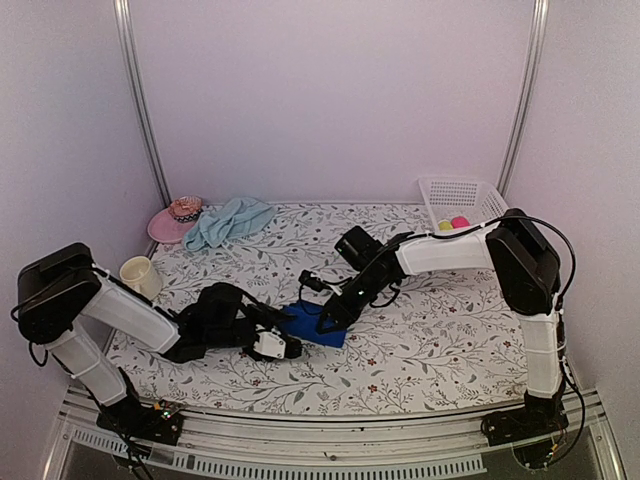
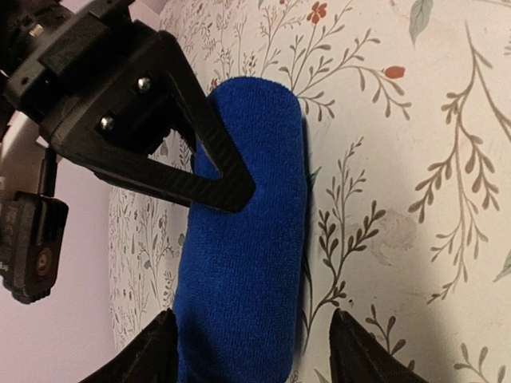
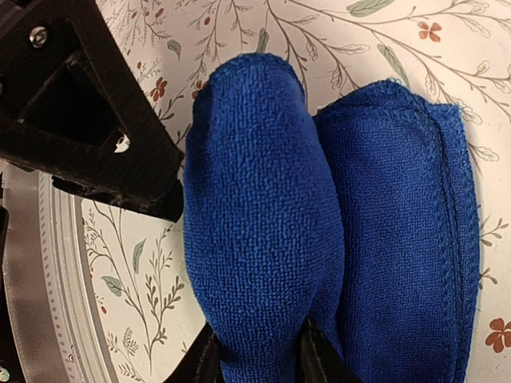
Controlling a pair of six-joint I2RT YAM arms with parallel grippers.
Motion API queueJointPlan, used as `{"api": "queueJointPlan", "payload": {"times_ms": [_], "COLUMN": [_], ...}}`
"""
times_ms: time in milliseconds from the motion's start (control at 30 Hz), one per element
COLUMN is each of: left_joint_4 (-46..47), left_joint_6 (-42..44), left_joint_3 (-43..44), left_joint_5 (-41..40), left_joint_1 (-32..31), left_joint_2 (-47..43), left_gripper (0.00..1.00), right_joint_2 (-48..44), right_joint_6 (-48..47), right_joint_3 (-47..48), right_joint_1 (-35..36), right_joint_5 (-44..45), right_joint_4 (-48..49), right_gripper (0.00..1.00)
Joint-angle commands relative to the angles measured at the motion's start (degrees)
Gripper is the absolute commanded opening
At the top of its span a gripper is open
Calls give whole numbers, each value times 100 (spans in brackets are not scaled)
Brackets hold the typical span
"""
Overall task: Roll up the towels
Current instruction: Roll the towel at the center of the board.
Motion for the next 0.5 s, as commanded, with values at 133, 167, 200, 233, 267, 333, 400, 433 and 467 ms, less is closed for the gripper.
{"api": "queueJointPlan", "payload": {"times_ms": [133, 167, 200, 233, 267, 333, 400, 433, 467], "left_joint_4": [-80, -72, -74, -97, -138, -255, -392, -508, -691], "left_joint_6": [64, 66, 66, 66, 60, 65, 67, 52, 24], "left_joint_3": [348, 374, 407, 442, 478, 554, 623, 677, 737], "left_joint_5": [-273, -302, -351, -383, -413, -458, -510, -528, -523], "left_joint_1": [-77, -78, -79, -82, -75, -81, -81, -80, -72], "left_joint_2": [464, 515, 562, 607, 647, 714, 769, 788, 786], "left_gripper": [59, 57, 52, 48, 44, 36, 29, 25, 21], "right_joint_2": [212, 208, 215, 213, 209, 209, 199, 182, 155], "right_joint_6": [-54, -58, -59, -66, -75, -100, -116, -133, -144], "right_joint_3": [9, 9, 9, 16, 18, 33, 67, 77, 89], "right_joint_1": [-83, -77, -78, -91, -89, -87, -86, -86, -89], "right_joint_5": [178, 176, 172, 176, 177, 161, 173, 170, 177], "right_joint_4": [-340, -350, -358, -361, -371, -391, -424, -442, -450], "right_gripper": [32, 32, 32, 32, 33, 34, 35, 37, 38]}}
